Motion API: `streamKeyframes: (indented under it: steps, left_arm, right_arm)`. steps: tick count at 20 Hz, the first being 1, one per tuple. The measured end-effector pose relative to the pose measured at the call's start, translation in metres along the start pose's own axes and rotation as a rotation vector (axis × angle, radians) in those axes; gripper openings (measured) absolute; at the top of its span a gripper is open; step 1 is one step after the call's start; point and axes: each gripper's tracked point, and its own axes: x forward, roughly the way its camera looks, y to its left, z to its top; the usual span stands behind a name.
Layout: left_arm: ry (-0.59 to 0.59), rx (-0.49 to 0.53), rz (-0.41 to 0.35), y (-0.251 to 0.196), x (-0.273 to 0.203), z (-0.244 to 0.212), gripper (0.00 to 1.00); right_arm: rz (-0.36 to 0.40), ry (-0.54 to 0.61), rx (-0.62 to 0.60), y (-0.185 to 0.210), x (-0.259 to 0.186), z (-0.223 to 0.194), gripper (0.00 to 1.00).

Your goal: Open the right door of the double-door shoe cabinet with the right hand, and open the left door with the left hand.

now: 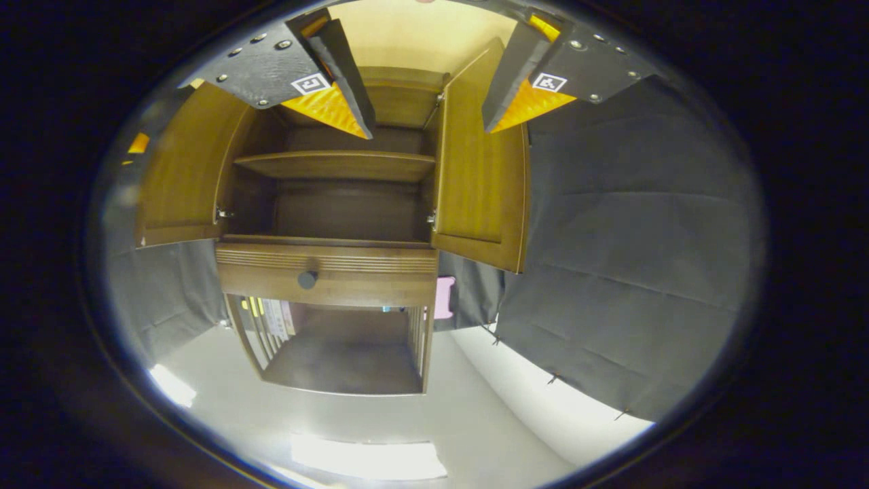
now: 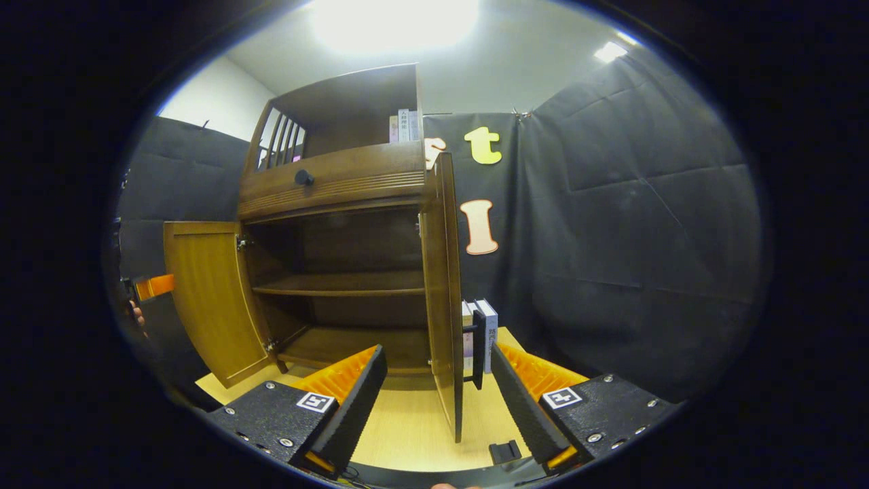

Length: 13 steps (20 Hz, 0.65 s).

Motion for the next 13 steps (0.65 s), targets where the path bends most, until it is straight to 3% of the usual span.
streamKeyframes:
  steps: [1, 2, 3, 5, 6, 7, 13]
  left_arm:
    - [0.000, 0.004, -0.005, -0.002, 0.000, -0.001, 0.94]
    - [0.003, -0.002, -0.022, -0.005, 0.000, -0.002, 0.94]
    - [0.006, -0.014, -0.053, -0.012, -0.001, -0.003, 0.94]
    - [0.011, -0.031, -0.086, -0.023, -0.005, -0.004, 0.95]
    - [0.013, -0.027, -0.088, -0.024, -0.008, -0.004, 0.95]
    - [0.015, -0.023, -0.083, -0.022, -0.009, -0.005, 0.95]
    - [0.006, -0.020, -0.063, -0.017, -0.009, -0.002, 0.95]
  right_arm:
    - [0.003, -0.009, 0.008, 0.002, 0.000, 0.002, 0.91]
    - [0.006, -0.013, 0.012, 0.005, 0.000, 0.002, 0.95]
    - [0.017, -0.012, 0.011, 0.010, -0.001, -0.001, 0.91]
    - [0.033, -0.004, -0.004, 0.016, -0.004, -0.006, 0.95]
    - [0.042, 0.002, -0.010, 0.020, -0.005, -0.009, 0.91]
    - [0.051, 0.008, -0.013, 0.023, -0.005, -0.012, 0.95]
    - [0.110, 0.006, 0.004, 0.044, 0.011, -0.009, 0.95]
